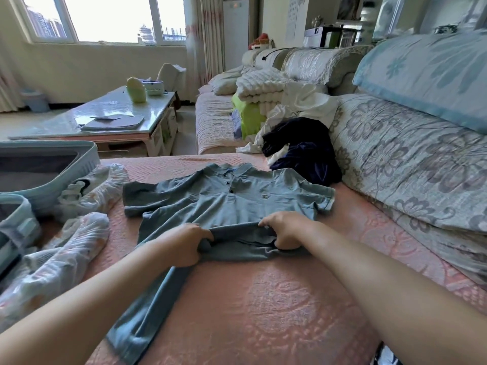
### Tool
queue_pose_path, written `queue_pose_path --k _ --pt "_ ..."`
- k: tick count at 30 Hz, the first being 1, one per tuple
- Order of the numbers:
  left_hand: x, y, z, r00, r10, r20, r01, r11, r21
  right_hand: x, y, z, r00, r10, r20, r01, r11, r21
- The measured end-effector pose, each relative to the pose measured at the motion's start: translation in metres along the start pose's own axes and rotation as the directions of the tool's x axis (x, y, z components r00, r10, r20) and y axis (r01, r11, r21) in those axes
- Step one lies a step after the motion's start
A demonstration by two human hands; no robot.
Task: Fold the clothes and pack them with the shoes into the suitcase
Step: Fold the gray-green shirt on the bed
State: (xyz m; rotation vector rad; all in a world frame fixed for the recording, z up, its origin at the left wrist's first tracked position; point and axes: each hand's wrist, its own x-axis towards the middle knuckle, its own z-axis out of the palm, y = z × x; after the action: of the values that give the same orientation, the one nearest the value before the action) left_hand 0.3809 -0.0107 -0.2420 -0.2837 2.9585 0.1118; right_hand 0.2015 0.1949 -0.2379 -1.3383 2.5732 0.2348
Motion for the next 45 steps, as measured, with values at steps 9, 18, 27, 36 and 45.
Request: queue_pose_path --k 9,18,27,36,45 --pt "0.041 0.009 -0.065 0.977 -0.205 -0.063 0.211 0.972 0.1 0.026 0.034 -0.026 0.868 0.311 -0.387 -0.276 0.95 0.146" --pt "0.129 -0.014 -0.076 0.828 -0.417 -0.376 0.248 0.872 -0.422 0.115 0.07 -0.049 0.681 0.729 -0.075 0.084 0.025 0.996" --pt "0.15 -0.038 -0.016 0.959 -0.046 -0.279 -0.043 0.952 -0.304 0.138 0.052 -0.019 0.947 0.224 -0.232 -0.024 0.766 0.642" --pt "0.08 -0.062 0.012 0.988 0.073 -0.135 -0.078 0.997 -0.03 0.129 -0.026 -0.007 0.989 -0.022 -0.143 0.052 0.976 0.212" --pt "0.078 -0.104 -0.023 0.973 -0.14 -0.182 0.084 0.955 -0.283 0.155 -0.066 -0.014 0.987 -0.088 -0.132 0.12 0.959 0.255"
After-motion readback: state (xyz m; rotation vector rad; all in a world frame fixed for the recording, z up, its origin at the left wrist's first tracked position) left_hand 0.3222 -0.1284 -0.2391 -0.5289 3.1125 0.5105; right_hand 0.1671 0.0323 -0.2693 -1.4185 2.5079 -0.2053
